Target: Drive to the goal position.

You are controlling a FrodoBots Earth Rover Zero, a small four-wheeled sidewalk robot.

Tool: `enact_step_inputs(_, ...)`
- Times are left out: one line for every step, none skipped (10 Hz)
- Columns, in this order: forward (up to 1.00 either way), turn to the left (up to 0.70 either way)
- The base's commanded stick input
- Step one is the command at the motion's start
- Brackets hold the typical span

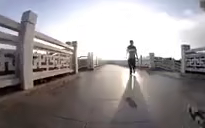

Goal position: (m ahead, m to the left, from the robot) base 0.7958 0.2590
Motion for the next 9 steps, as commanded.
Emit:
enact_step_inputs(0.45, 0.00)
enact_step_inputs(0.45, 0.00)
enact_step_inputs(0.45, 0.00)
enact_step_inputs(0.45, 0.00)
enact_step_inputs(0.45, 0.00)
enact_step_inputs(0.45, 0.00)
enact_step_inputs(0.45, 0.00)
enact_step_inputs(0.45, 0.00)
enact_step_inputs(0.45, 0.00)
